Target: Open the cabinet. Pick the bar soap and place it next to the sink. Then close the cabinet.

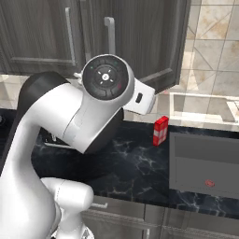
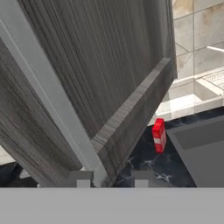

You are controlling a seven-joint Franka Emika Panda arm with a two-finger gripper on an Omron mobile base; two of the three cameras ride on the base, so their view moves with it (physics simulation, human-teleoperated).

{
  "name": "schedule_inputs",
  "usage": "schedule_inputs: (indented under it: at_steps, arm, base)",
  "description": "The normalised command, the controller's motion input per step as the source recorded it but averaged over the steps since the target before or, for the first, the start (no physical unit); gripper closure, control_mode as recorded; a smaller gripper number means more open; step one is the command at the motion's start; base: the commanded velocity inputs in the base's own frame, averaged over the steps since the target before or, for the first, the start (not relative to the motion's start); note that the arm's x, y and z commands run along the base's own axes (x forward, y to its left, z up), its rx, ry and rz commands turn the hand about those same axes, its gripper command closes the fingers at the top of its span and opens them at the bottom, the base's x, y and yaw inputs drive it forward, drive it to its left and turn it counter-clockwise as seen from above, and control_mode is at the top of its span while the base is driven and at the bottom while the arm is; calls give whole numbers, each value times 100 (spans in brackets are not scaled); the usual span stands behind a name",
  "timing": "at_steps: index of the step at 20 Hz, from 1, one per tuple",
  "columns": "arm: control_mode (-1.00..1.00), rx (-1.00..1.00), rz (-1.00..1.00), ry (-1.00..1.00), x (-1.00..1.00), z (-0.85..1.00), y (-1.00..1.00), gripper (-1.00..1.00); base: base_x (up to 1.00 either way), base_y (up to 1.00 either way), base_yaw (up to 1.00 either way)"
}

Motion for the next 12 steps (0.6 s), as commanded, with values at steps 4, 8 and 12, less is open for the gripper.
schedule_inputs:
  at_steps: [4, 8, 12]
  arm:
    - [-100, 0, 0, 0, -25, 0, 0, -100]
    - [-100, 0, 7, -7, -90, 2, 7, -100]
    - [-100, 0, 9, -12, -100, 0, 28, -100]
  base:
    - [0, 0, 0]
    - [0, 0, 0]
    - [0, 0, 0]
